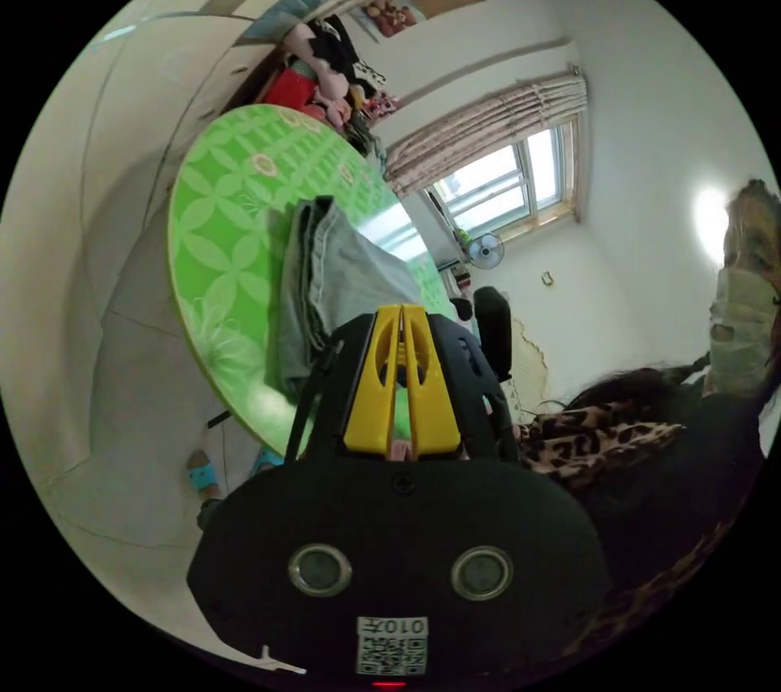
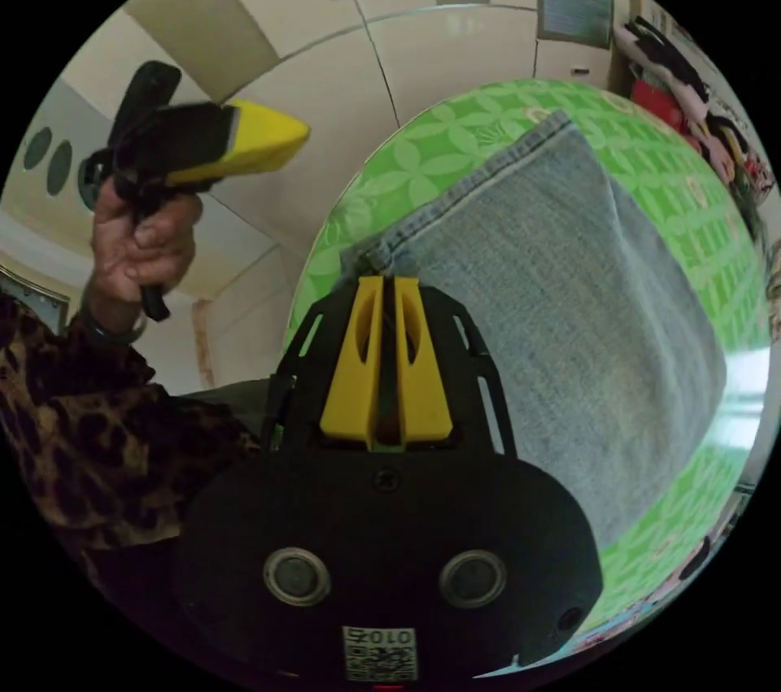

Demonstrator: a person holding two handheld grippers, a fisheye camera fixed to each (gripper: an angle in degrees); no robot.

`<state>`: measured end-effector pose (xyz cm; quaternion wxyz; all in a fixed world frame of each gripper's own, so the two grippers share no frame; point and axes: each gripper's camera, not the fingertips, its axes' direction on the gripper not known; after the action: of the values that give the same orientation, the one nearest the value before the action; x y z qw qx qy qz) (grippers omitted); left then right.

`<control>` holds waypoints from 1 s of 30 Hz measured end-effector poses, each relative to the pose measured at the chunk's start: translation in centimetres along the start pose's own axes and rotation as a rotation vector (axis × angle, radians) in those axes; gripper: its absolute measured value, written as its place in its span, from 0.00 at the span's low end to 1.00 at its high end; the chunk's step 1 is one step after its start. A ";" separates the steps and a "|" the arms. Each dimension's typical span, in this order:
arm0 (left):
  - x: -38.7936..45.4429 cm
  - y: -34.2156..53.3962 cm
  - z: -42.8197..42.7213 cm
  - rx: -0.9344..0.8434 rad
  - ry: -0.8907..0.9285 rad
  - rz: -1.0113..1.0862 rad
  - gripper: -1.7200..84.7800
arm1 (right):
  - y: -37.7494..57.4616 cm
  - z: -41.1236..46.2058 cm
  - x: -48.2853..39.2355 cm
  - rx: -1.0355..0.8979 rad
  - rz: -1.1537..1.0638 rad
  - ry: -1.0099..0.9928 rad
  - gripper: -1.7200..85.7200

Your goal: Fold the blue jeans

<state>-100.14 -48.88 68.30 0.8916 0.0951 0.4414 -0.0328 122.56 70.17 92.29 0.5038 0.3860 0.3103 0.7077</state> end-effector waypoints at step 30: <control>-2.3 -0.4 10.1 -0.252 -0.168 -0.045 0.02 | -0.7 -21.2 29.0 0.580 0.565 -0.727 0.05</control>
<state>-93.71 -51.31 76.07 0.9294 -0.0304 0.3679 -0.0048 99.06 96.97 87.69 0.2415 0.7975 0.1827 0.5219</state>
